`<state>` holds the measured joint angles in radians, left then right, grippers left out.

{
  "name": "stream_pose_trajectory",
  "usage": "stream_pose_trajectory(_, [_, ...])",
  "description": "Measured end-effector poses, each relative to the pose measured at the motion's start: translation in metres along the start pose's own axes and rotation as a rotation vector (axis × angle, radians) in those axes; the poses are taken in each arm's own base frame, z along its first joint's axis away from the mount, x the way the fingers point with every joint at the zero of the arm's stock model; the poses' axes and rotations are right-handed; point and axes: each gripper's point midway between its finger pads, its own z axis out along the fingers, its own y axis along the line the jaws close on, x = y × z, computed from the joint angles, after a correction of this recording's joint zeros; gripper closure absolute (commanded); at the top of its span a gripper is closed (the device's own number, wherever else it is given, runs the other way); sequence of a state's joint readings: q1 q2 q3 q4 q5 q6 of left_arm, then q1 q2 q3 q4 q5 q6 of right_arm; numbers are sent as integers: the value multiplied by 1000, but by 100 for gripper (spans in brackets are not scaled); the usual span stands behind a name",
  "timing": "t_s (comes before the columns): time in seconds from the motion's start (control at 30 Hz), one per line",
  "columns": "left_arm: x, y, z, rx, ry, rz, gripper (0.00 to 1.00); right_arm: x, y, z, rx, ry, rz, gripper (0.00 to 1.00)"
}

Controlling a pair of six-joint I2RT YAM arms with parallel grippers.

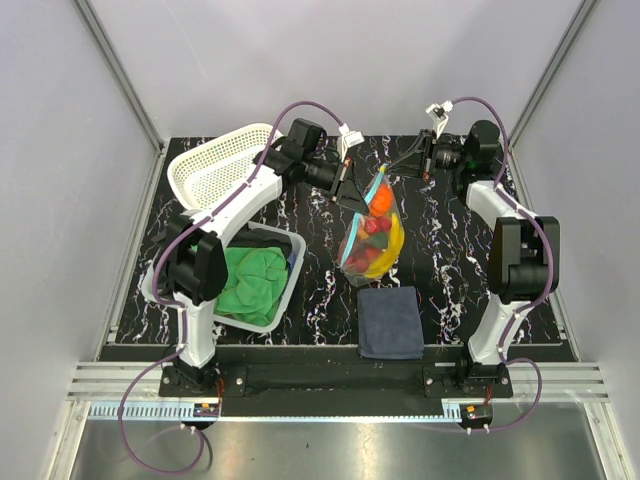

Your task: Open the zip-top bag and remove the fake food

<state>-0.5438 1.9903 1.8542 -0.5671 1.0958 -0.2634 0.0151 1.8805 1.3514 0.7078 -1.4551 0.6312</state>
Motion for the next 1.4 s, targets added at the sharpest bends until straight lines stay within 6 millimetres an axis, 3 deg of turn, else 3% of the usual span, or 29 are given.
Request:
stream_pose_trajectory(0.13, [-1,3,0,-20,-6,-5,72,2,0,2,9,1,10,97])
stream_pose_trajectory(0.17, [-2,4,0,-27,-10,-3,62,3,1,2,9,3,15,97])
stream_pose_trajectory(0.3, [-8,11,0,-85,-35,-2,52,5,6,5,3,6,31,98])
stream_pose_trajectory(0.57, [-17,28,-2,-189,-76,-6,44,18,11,6,-5,3,94,98])
stream_pose_trajectory(0.77, [-43,44,-3,-279,-137,3,56,17,12,6,1,-6,111,98])
stream_pose_trajectory(0.97, [-52,79,1,-386,-166,-33,57,21,11,5,47,-20,122,94])
stream_pose_trajectory(1.07, [-59,92,5,-408,-174,-41,65,20,7,4,120,-27,118,84])
stream_pose_trajectory(1.1, [-60,96,7,-412,-176,-47,76,19,5,3,139,-27,113,81])
stream_pose_trajectory(1.17, [-62,101,9,-421,-181,-60,85,15,0,0,185,-30,112,70])
stream_pose_trajectory(1.37, [-61,108,10,-437,-179,-82,100,15,-22,-20,304,-45,133,16])
stream_pose_trajectory(1.4, [-61,108,10,-436,-178,-81,100,16,-26,-25,322,-45,127,13])
